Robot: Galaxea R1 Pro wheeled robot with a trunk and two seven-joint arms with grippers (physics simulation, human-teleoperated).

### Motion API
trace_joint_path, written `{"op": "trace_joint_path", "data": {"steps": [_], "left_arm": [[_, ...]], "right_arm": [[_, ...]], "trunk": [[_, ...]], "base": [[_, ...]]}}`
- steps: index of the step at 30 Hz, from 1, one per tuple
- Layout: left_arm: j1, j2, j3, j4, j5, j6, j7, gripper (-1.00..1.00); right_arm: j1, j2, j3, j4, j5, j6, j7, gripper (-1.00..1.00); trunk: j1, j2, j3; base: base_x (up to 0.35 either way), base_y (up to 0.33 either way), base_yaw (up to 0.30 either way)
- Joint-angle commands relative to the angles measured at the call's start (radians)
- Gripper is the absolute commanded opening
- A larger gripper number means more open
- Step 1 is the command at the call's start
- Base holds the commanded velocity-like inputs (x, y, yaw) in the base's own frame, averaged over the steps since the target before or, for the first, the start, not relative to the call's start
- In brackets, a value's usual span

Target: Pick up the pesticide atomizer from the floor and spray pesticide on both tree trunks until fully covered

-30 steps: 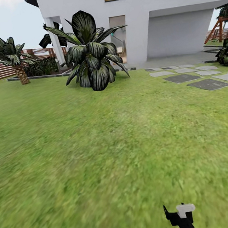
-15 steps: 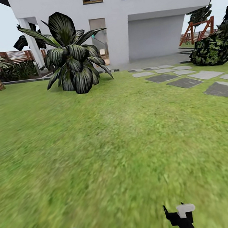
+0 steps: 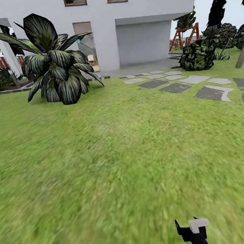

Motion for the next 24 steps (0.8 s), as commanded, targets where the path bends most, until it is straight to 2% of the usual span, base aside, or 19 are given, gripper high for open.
{"op": "trace_joint_path", "data": {"steps": [1, 24], "left_arm": [[0.0, 0.0, 0.0, 0.0, 0.0, 0.0, -0.001, -1.0], [0.0, 0.002, -0.001, 0.0, 0.0, 0.0, -0.001, -1.0]], "right_arm": [[0.0, 0.0, 0.0, 0.0, 0.0, 0.0, -0.001, 1.0], [0.0, 0.0, 0.001, 0.0, 0.0, 0.0, 0.0, 1.0]], "trunk": [[0.0, 0.0, 0.0], [0.0, 0.0, 0.0]], "base": [[0.0, 0.0, -0.3], [0.0, 0.0, -0.3]]}}
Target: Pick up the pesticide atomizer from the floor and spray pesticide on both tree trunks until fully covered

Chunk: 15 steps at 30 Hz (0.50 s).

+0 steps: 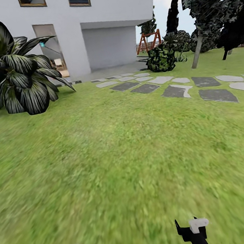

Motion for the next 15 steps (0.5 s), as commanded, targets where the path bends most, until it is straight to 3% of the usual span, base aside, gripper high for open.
{"op": "trace_joint_path", "data": {"steps": [1, 15], "left_arm": [[0.0, 0.0, 0.0, 0.0, 0.0, 0.0, -0.001, -1.0], [0.001, 0.0, 0.0, 0.0, 0.0, 0.0, -0.001, -1.0]], "right_arm": [[0.0, 0.0, 0.0, 0.0, 0.0, 0.0, 0.0, 1.0], [0.0, 0.0, 0.0, 0.0, 0.0, 0.0, 0.0, 1.0]], "trunk": [[0.0, 0.0, 0.0], [0.0, 0.0, 0.0]], "base": [[0.0, 0.0, -0.3], [0.0, 0.0, -0.3]]}}
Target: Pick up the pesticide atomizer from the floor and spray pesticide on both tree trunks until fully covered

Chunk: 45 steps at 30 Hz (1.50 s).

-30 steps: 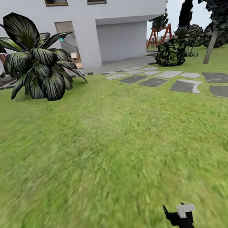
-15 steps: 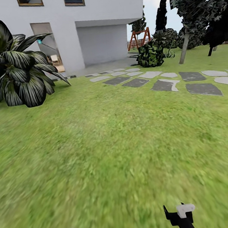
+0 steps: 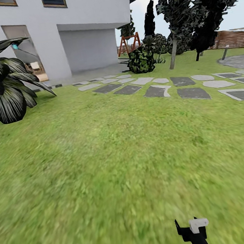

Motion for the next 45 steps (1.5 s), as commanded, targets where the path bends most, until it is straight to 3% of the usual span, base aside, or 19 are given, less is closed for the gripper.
{"op": "trace_joint_path", "data": {"steps": [1, 40, 45], "left_arm": [[0.0, 0.0, 0.0, 0.0, 0.0, 0.0, -0.001, -1.0], [-0.001, 0.002, 0.001, 0.0, 0.001, 0.0, -0.001, -1.0], [-0.001, -0.009, 0.0, 0.0, 0.003, 0.002, -0.003, -1.0]], "right_arm": [[0.0, 0.0, 0.0, 0.0, 0.0, 0.0, -0.001, 1.0], [0.0, -0.002, -0.001, 0.0, 0.0, 0.0, -0.001, 1.0], [0.0, -0.001, -0.001, 0.0, 0.0, 0.0, -0.001, 1.0]], "trunk": [[0.0, 0.0, 0.0], [0.0, 0.0, 0.0], [0.0, 0.0, 0.0]], "base": [[0.0, 0.0, -0.3], [0.0, 0.0, -0.3], [0.0, 0.0, -0.3]]}}
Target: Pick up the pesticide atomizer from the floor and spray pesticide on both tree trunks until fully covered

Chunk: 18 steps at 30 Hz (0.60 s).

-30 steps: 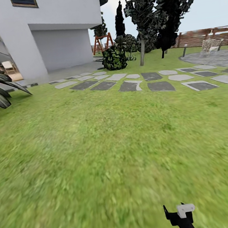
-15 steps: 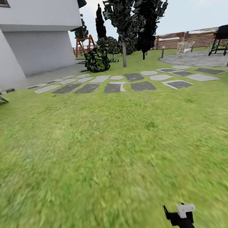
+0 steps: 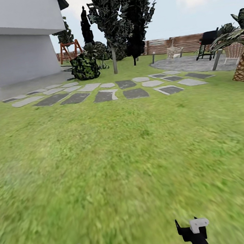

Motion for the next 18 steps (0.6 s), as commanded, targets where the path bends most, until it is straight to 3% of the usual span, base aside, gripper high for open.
{"op": "trace_joint_path", "data": {"steps": [1, 18], "left_arm": [[0.0, 0.0, 0.001, -0.001, 0.001, 0.0, -0.002, -1.0], [0.0, 0.007, 0.001, -0.001, 0.002, -0.001, -0.016, -1.0]], "right_arm": [[0.0, 0.0, 0.0, 0.0, 0.0, 0.0, 0.0, 1.0], [0.0, 0.001, 0.001, 0.001, 0.001, 0.0, 0.0, 1.0]], "trunk": [[0.0, 0.0, 0.0], [0.0, 0.0, 0.0]], "base": [[0.0, 0.0, -0.3], [0.0, 0.0, -0.3]]}}
